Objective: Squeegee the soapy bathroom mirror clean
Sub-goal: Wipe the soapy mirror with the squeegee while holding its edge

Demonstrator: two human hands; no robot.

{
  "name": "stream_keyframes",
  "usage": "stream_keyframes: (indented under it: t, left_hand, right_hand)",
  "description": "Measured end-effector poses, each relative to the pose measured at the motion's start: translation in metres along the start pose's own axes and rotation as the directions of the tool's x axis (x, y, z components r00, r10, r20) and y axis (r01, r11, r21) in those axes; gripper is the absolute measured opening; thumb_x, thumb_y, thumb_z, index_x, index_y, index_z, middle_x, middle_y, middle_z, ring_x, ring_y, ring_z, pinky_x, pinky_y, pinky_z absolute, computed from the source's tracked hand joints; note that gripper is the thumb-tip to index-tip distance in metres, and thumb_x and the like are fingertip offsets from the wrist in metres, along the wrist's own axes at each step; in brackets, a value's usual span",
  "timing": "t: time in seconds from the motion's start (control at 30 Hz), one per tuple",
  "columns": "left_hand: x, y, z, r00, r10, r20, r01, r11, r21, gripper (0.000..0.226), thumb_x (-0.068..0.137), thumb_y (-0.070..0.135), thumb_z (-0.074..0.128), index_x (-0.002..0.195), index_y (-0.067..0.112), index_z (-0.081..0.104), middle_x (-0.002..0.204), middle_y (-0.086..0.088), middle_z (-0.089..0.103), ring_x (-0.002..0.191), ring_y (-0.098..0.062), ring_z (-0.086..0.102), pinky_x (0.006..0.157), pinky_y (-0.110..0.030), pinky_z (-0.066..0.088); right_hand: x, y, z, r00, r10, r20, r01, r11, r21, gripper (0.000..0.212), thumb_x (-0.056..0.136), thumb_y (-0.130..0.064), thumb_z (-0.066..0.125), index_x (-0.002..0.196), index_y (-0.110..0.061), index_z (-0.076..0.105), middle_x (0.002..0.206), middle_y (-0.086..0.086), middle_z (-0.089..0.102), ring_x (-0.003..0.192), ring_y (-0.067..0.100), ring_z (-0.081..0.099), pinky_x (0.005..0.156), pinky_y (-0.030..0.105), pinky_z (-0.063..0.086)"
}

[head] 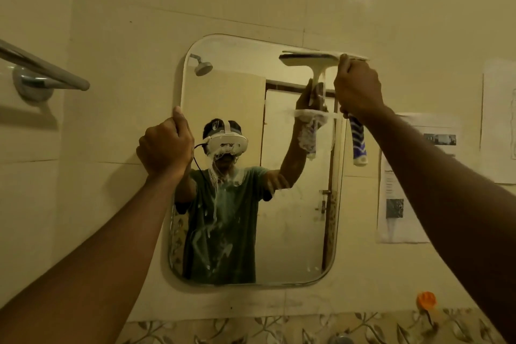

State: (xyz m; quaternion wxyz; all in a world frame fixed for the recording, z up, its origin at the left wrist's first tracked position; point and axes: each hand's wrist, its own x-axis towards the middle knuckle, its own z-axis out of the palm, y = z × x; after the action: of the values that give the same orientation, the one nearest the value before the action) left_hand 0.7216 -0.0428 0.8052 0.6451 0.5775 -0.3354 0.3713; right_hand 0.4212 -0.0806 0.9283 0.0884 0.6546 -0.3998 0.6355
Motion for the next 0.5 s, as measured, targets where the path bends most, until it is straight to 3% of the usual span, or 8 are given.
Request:
stream_keyframes:
  t: [0.13, 0.23, 0.3, 0.4, 0.5]
  left_hand:
    - [0.0, 0.002, 0.002, 1.0, -0.03, -0.006, 0.03, 1.0, 0.007, 0.06, 0.104, 0.039, 0.03, 0.071, 0.003, 0.066, 0.057, -0.011, 0.055, 0.051, -0.023, 0.046, 0.055, -0.028, 0.033]
    - [-0.002, 0.003, 0.003, 0.999, -0.039, -0.016, 0.039, 0.999, 0.008, 0.059, 0.104, 0.038, 0.031, 0.07, 0.003, 0.065, 0.057, -0.012, 0.055, 0.051, -0.02, 0.042, 0.054, -0.026, 0.03]
    - [-0.004, 0.004, 0.003, 0.999, -0.05, -0.019, 0.05, 0.999, 0.006, 0.059, 0.104, 0.038, 0.031, 0.071, 0.004, 0.065, 0.056, -0.007, 0.049, 0.051, -0.018, 0.04, 0.049, -0.02, 0.022]
    - [-0.005, 0.004, 0.003, 0.997, -0.068, -0.025, 0.068, 0.998, 0.002, 0.059, 0.104, 0.039, 0.03, 0.072, 0.005, 0.065, 0.056, -0.005, 0.049, 0.051, -0.017, 0.042, 0.048, -0.018, 0.019]
    - [-0.007, 0.008, 0.004, 0.992, -0.12, -0.042, 0.119, 0.992, -0.027, 0.056, 0.104, 0.039, 0.029, 0.079, 0.007, 0.068, 0.066, -0.011, 0.063, 0.056, -0.024, 0.053, 0.051, -0.022, 0.028]
  right_hand:
    - [-0.004, 0.006, 0.003, 0.999, 0.005, 0.052, -0.003, 1.0, -0.029, 0.05, 0.105, -0.038, 0.024, 0.07, -0.016, 0.052, 0.066, 0.007, 0.06, 0.053, 0.024, 0.062, 0.054, 0.036, 0.057]
    - [-0.032, 0.019, 0.006, 0.996, 0.001, 0.09, 0.001, 1.0, -0.03, 0.043, 0.106, -0.036, 0.024, 0.085, -0.013, 0.055, 0.063, 0.004, 0.057, 0.047, 0.017, 0.056, 0.042, 0.027, 0.046]
    - [-0.061, 0.034, 0.01, 0.995, 0.005, 0.103, -0.001, 0.999, -0.042, 0.045, 0.105, -0.039, 0.022, 0.084, -0.014, 0.053, 0.06, 0.003, 0.055, 0.044, 0.014, 0.053, 0.038, 0.024, 0.041]
    - [-0.101, 0.049, 0.013, 0.99, 0.041, 0.134, -0.034, 0.998, -0.051, 0.052, 0.105, -0.043, 0.021, 0.078, -0.014, 0.055, 0.058, 0.001, 0.055, 0.044, 0.012, 0.051, 0.041, 0.023, 0.037]
    - [-0.11, 0.045, 0.003, 0.976, 0.08, 0.201, -0.069, 0.996, -0.061, 0.052, 0.105, -0.041, 0.022, 0.075, -0.014, 0.055, 0.058, 0.002, 0.056, 0.044, 0.013, 0.053, 0.037, 0.023, 0.04]
